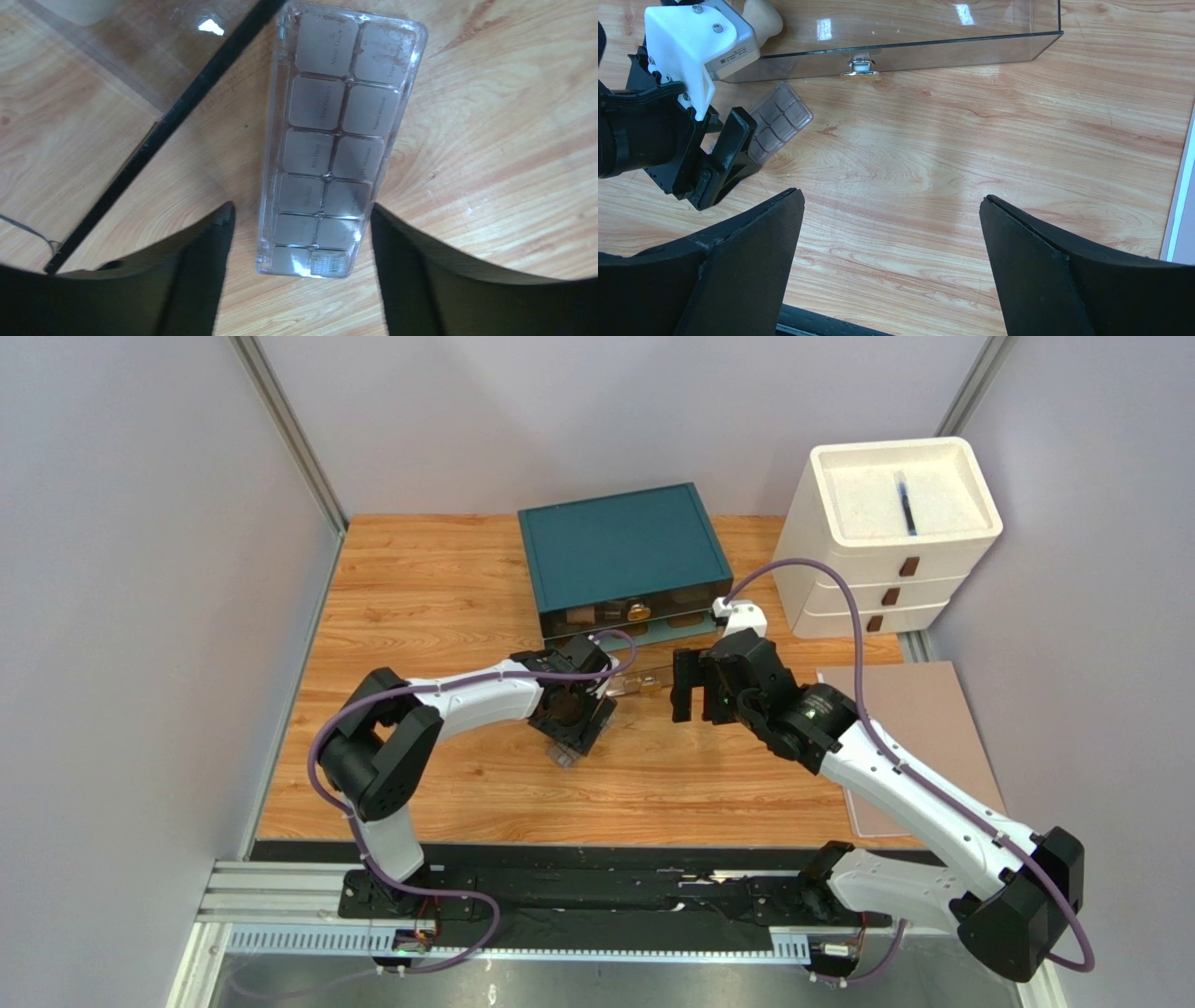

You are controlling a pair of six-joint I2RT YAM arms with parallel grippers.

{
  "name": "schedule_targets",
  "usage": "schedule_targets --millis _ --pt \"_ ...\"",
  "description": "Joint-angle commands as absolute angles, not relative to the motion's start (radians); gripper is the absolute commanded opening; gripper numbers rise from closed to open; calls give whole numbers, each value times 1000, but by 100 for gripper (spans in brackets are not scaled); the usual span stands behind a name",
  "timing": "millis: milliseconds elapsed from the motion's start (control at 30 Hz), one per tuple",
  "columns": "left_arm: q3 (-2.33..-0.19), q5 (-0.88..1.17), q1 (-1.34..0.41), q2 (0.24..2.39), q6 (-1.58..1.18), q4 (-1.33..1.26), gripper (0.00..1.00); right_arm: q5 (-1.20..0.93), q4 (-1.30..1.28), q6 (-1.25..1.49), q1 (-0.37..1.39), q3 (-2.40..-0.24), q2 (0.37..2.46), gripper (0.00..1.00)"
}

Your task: Organize the makeup

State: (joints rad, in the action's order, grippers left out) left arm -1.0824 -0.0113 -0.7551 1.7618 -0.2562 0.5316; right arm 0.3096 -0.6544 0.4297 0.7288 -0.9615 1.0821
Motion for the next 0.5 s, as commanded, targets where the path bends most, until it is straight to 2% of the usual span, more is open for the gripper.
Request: schedule_targets --millis 0,33,67,167,233,333,467 --pt "-1092 -44 -791 1841 -256 541 67 341 -641 445 719 -962 1062 100" --pt "-1095 -54 -796 1845 -261 549 63 344 -640 445 719 -962 1063 100" --pt "-1098 -55 -802 1858 -264 563 52 345 -640 445 718 -960 1065 100" --pt "-1100 -61 -831 1868 -273 592 36 347 -634 451 719 -956 1060 100" --pt "-1101 -61 -850 1871 -285 613 29 351 -627 457 716 -950 1052 100" --pt "-1094 -57 -867 1865 -308 638 24 354 -621 465 718 -936 1045 100" --pt "-1068 -31 -880 1812 -336 655 9 350 -620 469 718 -922 1032 100"
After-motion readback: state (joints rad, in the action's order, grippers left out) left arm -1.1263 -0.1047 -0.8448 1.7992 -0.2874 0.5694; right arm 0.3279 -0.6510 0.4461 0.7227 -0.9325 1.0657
